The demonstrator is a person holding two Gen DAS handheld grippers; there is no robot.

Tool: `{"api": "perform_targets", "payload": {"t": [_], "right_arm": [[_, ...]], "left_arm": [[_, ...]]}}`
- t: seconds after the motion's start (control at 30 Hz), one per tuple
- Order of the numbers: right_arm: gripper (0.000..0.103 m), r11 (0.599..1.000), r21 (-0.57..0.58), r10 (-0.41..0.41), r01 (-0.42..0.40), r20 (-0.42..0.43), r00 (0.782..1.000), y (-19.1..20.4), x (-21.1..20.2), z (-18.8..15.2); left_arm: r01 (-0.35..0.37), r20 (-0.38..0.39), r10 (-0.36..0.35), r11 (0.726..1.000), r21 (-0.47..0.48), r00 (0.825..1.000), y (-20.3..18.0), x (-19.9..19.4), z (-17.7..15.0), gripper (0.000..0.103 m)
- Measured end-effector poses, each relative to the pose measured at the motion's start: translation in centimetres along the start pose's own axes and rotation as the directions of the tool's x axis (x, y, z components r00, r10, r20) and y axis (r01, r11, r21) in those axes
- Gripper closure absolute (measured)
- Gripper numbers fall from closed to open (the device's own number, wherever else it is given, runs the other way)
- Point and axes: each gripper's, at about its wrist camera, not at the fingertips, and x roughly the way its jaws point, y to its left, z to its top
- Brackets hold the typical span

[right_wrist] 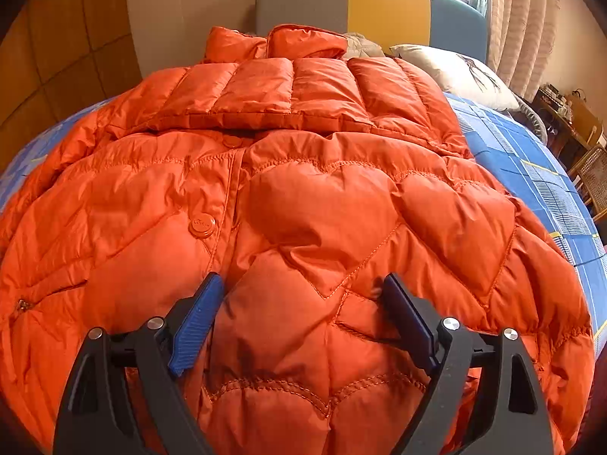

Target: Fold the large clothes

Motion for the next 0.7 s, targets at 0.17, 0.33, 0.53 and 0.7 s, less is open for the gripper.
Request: {"api": "perform_targets", "payload": {"t": [0.17,0.33,0.53,0.7], "right_arm": [[0.016,1.0,0.001,0.006,-0.006,-0.001,1.0,-0.1,0.1,-0.1],[0.016,1.0,-0.001,0.006,-0.006,-0.001,1.0,0.0,0.2,-0.3],[0.016,0.999,0.032,0.023,-0.022,-0.016,1.0,-0.5,-0.1,0.1],[0.016,0.997,0.061,0.051,-0.05,-0.012,0.999,-1.3,-0.4,0.2]], "left_arm": [[-0.023,0.01,0.024,0.998,-0.059,1.0,0.4,1.7,1.8,0.072],[-0.045,0.068,0.044,0.999,0.008,0.997,-1.3,2.1,3.8,0.098],[0.051,0.122,-0.094,0.946,0.322,0.988,-11.2,0.8,3.5,0.098],[0.154,0.062,-0.226,0.818,0.554,0.972,-20.2,1.5,-0.1,0.098]]}}
